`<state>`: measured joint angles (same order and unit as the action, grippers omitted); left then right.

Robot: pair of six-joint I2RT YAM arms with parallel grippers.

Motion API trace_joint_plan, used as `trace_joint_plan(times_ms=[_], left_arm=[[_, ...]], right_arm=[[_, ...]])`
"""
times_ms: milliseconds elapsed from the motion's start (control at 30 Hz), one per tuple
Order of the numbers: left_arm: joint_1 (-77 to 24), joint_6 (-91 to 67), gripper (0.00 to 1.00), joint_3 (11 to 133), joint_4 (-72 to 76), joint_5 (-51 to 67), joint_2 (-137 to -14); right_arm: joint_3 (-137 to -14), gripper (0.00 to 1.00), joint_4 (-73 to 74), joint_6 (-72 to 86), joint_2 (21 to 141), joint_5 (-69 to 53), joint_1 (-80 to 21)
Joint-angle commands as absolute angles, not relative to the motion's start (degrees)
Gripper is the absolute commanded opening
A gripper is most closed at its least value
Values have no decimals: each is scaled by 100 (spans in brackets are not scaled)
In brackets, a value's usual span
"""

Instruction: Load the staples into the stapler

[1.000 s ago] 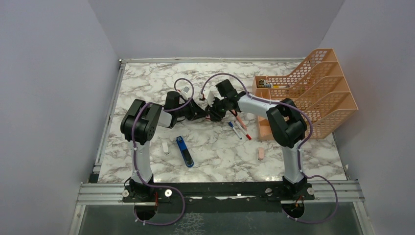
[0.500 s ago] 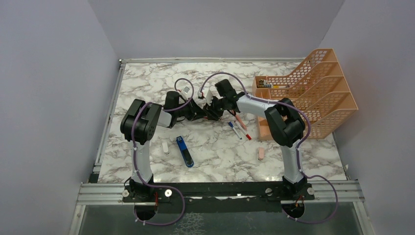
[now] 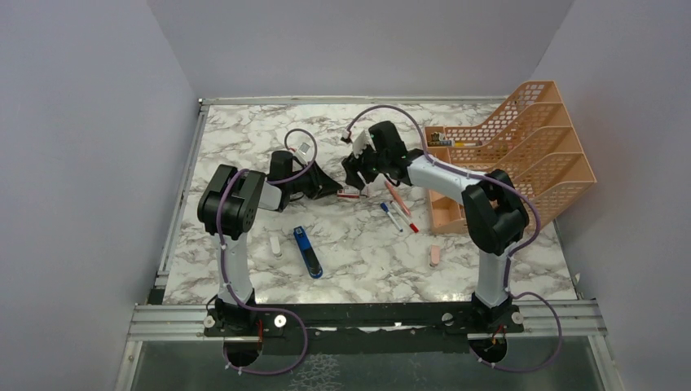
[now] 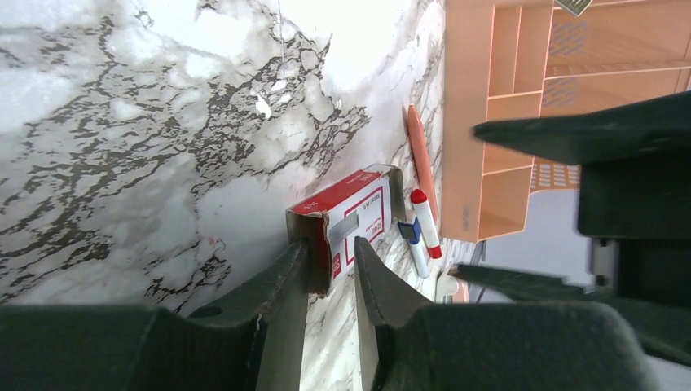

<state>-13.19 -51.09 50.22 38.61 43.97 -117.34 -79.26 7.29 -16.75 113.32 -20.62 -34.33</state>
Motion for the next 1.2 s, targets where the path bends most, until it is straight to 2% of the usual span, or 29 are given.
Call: trace_joint_plan(times_ms=[0, 233, 533, 933, 1167], left_arm=[[-1312, -4977, 28, 4983, 4034, 4544, -11665], [-1318, -4990, 22, 5001, 4034, 4534, -11689], [-1318, -4975, 17, 5000, 4034, 4561, -11750], [-1318, -4986, 12, 5027, 4034, 4578, -11812], [-1318, -4988, 12, 5034, 4034, 4590, -11843]], right_arm=[[-7795, 66, 754, -169, 10896, -968, -3375], [-7544, 64, 1494, 1767, 10876, -217, -3383], [-7703, 61, 1668, 1899, 11235, -313, -3384], [-7988, 45, 1882, 1934, 11470, -27, -3384], [-7996, 30, 2055, 1999, 11363, 463, -3384]])
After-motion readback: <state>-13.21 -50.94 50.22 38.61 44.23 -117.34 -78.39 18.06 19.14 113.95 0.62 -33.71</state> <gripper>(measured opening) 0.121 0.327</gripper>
